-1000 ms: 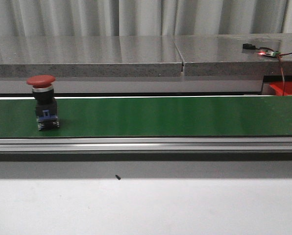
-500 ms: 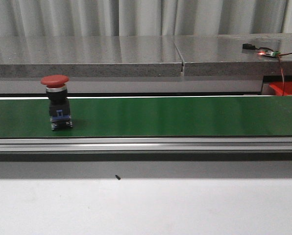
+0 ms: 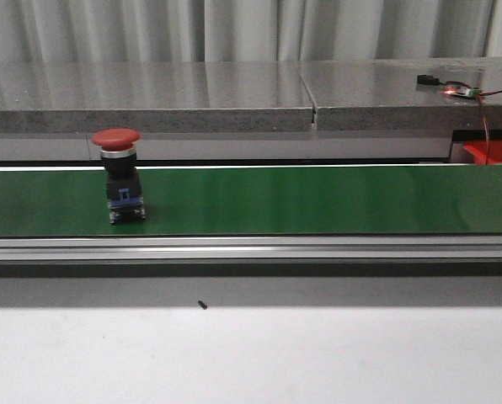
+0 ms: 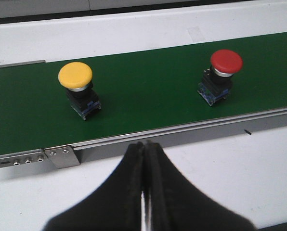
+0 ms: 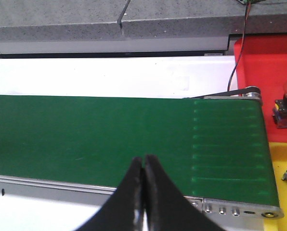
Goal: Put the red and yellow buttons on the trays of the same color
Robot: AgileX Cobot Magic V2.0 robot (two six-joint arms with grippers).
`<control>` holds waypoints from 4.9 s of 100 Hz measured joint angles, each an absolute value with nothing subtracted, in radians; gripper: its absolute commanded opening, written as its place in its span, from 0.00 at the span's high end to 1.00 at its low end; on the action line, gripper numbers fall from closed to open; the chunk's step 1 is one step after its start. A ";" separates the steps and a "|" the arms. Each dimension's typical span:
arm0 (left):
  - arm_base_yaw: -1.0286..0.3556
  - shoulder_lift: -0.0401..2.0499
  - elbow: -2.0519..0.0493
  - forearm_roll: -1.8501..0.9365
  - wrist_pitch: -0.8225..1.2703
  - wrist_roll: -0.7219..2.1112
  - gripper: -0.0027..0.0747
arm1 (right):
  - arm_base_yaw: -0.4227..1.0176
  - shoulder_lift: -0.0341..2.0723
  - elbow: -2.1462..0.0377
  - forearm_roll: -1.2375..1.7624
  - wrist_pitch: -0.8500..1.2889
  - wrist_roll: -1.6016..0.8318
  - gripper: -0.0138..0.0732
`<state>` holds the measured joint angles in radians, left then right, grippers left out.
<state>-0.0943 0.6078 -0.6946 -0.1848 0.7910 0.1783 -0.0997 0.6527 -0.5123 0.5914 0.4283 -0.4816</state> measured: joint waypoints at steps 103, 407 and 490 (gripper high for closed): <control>-0.097 0.608 -0.695 -0.185 0.793 0.178 0.99 | 0.207 1.180 -0.980 0.565 0.646 -0.487 0.36; -0.097 0.608 -0.695 -0.185 0.793 0.178 0.99 | 0.015 1.642 -1.601 0.147 0.883 -0.198 0.72; -0.097 0.608 -0.695 -0.185 0.793 0.178 0.99 | -0.330 1.831 -1.603 0.190 0.656 -0.192 0.73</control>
